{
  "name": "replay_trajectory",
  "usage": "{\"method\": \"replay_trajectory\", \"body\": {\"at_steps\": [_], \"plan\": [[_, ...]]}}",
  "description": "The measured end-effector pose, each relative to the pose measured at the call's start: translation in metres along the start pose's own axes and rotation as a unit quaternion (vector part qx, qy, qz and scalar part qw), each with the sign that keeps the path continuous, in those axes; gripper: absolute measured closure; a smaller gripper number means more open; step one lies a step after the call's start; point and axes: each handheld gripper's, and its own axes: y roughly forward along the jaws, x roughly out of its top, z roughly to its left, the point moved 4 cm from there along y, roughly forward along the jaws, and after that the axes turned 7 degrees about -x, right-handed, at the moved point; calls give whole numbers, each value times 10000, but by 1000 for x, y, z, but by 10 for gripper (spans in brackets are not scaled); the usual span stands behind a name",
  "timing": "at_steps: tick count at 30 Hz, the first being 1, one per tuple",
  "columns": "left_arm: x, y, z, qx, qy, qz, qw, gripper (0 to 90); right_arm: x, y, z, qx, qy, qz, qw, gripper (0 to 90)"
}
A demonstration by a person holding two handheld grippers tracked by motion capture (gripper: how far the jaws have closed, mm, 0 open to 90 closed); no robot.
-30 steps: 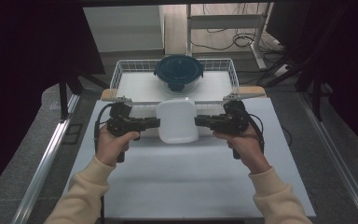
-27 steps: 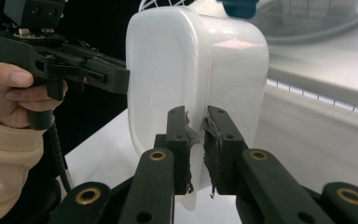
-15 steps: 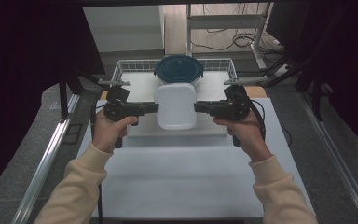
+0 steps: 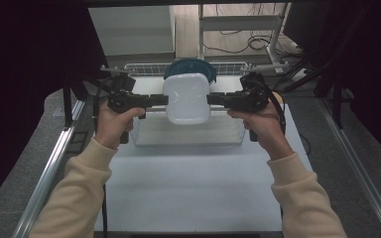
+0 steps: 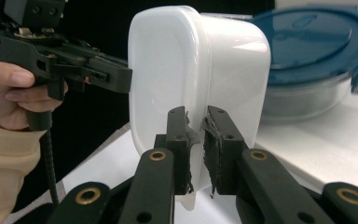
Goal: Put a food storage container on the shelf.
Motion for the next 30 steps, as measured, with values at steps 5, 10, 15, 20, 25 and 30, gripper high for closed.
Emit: {"method": "replay_trajectory", "body": {"at_steps": [5,10,15,20,25,30], "plan": [[15,-3,1,-10,29,22,10000,776,14,-2,1,-30,-46,-35,10000,794],[29,-2,4,17,-29,47,10000,775,27,0,-4,-36,17,-16,10000,794],[42,-1,8,20,-83,40,10000,775,40,3,-11,-35,119,-33,9999,794],[52,-1,11,-28,-121,36,9999,775,50,4,-14,0,133,-77,9999,794],[63,0,12,-40,-148,0,9999,774,59,3,-17,8,158,-88,9998,793],[75,-2,9,12,-101,-20,9999,775,71,1,-20,12,208,-127,9997,794]]}}
